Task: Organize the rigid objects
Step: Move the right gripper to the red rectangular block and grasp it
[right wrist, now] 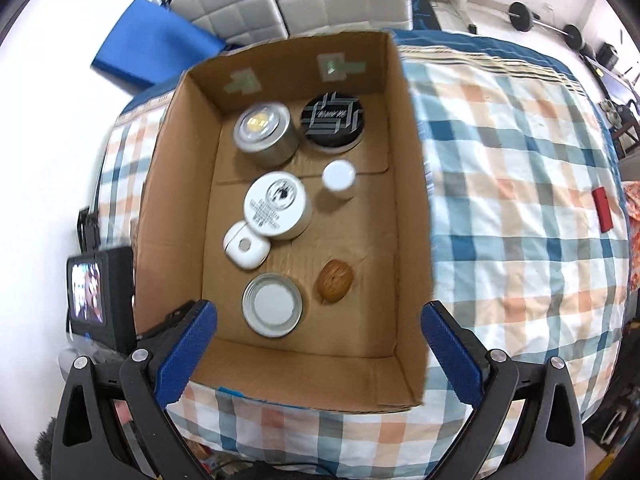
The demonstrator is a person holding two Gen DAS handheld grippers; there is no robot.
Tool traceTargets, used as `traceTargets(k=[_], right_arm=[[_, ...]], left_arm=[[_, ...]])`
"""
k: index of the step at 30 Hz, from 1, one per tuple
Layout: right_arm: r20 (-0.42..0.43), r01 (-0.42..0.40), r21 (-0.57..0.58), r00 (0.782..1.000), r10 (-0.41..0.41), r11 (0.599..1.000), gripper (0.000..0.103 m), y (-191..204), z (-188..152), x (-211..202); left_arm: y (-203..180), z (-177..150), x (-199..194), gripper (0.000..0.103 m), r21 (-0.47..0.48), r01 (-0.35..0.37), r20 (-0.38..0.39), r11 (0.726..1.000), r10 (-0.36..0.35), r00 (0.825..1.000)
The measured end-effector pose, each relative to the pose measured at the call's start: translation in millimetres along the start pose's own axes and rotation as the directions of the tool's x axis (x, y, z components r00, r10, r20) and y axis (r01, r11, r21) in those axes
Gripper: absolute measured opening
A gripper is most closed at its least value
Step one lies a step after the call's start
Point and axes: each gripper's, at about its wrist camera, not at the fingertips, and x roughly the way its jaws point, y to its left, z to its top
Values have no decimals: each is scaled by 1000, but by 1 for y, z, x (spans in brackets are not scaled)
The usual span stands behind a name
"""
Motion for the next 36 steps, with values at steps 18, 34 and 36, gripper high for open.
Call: traceTargets(k=[18,34,36], right_arm=[[201,30,606,961,-190,795,103,-246,44,25],[82,60,931,928,-364,361,103,-424,39,84],[40,111,923,925,-378,368,102,-423,44,88]], left_arm=[[7,-1,2,9,-19,3,2,1000,-3,1000],[11,-2,4,9,-42,3,5,999,-3,1000],[12,-1,5,9,-44,5,-1,999,-5,1000]])
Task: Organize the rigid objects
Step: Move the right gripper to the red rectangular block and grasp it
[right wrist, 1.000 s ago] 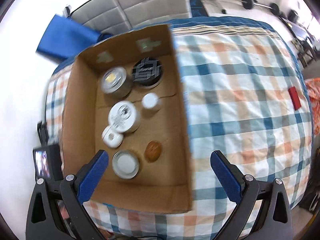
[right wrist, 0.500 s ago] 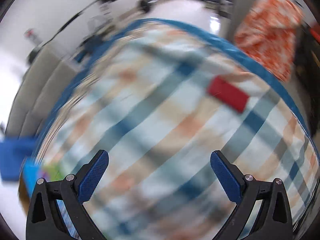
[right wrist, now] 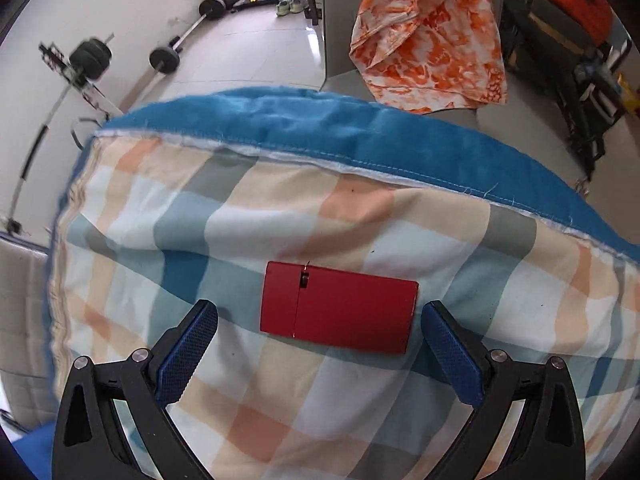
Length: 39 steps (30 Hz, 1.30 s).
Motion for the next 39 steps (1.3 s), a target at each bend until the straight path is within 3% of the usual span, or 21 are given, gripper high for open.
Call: traceTargets(k=[3,6,8,10,12,16,18,20,21,27,30,31,34,39], right_arm=[[15,82,-111,997,-81,990,89,15,-8,4],[39,76,-189,997,-70,979,62,20,-16,-3],[42,62,-248,998,-53,967,30,23,-22,-9],[20,23,-298,1000,-18,954,10,25,-30,-15],[-38,-68,-309,998,59,948,9,21,-38,-21],[-71,-207,-254,978,195,945,11,0,-33,-42],[-62,-230,-247,973,221,941,30,-3,-20,-49],[-18,-205,-314,978,210,927,81,6,-5,-51],[-8,-187,-350,981,196,918,85,14,0,-49],[-107,-88,-504,993,39,859,81,51,12,6],[-35,-1,-553,999,-23,833,56,59,1,5],[-34,7,-548,999,-31,836,40,61,-3,2],[-55,24,-572,996,-68,820,38,64,-22,-5],[-128,-38,-612,990,-52,790,37,59,-62,-21]], left_arm=[[1,0,0,9,-1,1,0,1000,-1,1000],[1,1,0,9,0,1,-1,1000,-1,1000],[1,1,0,9,4,-3,-1,1000,3,1000],[-1,1,0,9,6,-4,-1,1000,4,1000],[-1,1,0,9,7,-5,-1,1000,5,1000],[-4,0,0,9,12,-4,1,1000,4,1000],[-4,1,1,9,8,1,1,1000,-1,1000],[-4,1,2,9,5,1,3,1000,-1,1000],[-4,1,2,9,5,1,3,1000,-1,1000],[-2,3,5,9,2,10,-2,1000,-10,1000],[-1,4,5,9,2,12,-2,1000,-12,1000],[-2,4,5,9,1,12,-2,1000,-12,1000],[-1,4,5,9,5,9,-4,1000,-9,1000],[-4,5,6,9,8,5,-6,1000,-5,1000]])
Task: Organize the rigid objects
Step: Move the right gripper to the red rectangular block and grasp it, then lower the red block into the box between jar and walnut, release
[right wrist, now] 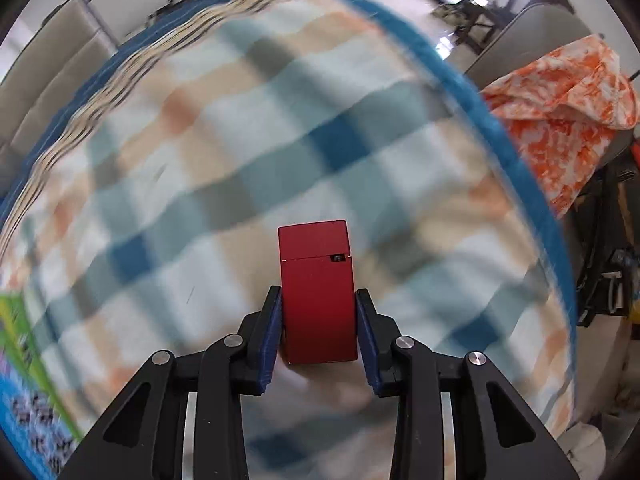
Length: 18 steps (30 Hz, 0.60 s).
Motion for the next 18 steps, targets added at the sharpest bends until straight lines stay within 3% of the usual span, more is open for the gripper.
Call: traceTargets(k=[7,12,18], right_arm=[[-19,-131,-93,991,129,987,37,35,-60,-33],[10,-300,-173,952,306,938,37,75,-96,-113],[-27,-402,-326,909,417,856,37,148,-153,-190]], left_arm=[[-4,1,1,9,7,-9,-2,1000,9,1000],[-6,1,1,9,7,-15,-1,1000,15,1000],[-8,1,1,9,9,-17,0,1000,17,1000]])
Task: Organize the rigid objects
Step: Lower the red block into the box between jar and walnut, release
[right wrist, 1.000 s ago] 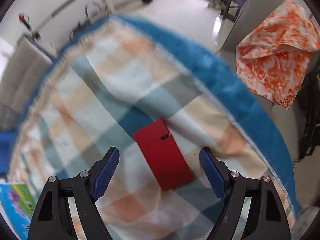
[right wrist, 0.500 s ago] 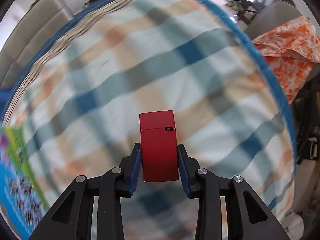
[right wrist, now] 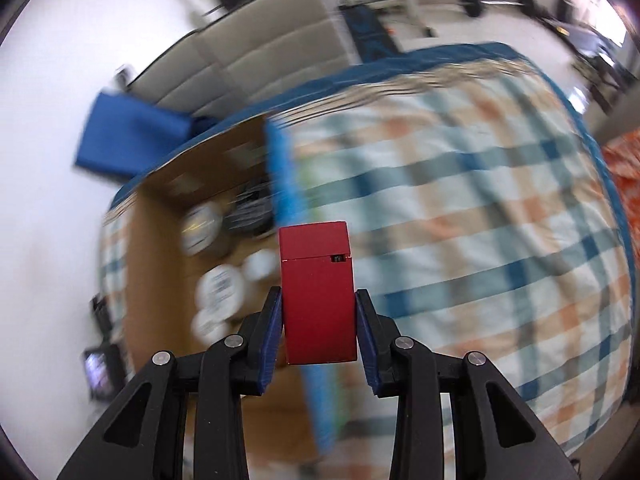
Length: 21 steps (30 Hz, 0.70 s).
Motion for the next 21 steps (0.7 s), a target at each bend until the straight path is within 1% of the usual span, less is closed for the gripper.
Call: traceTargets(k=[1,3,6,8,11,15,21], right_arm=[[-15,-9,-33,1000,8,999,37,16,-7,1],[-39,-12,-63,999,10,998,37,42,-15,8],[-89,-16,-90,996,8,996,37,56,-35,25],[-113,-3,-97,994,-8,995,37,60,-42,40],[-133,14,-90,991,-26,996,37,59,-43,62],[-151,23,-76,988,-35,997,37,58,-34,87],[-156,51,-99,986,-66,994,37,70,-27,111]], left_arm=[[0,0,0,9,0,-1,0,1000,1,1000],[0,0,0,9,0,-2,2,1000,2,1000],[0,-1,0,9,-1,1,3,1000,-1,1000],[0,-1,0,9,-1,0,3,1000,0,1000],[0,-1,0,9,-1,1,3,1000,-1,1000],[-1,-1,0,9,-1,1,2,1000,-1,1000],[0,-2,0,9,1,-1,2,1000,1,1000]])
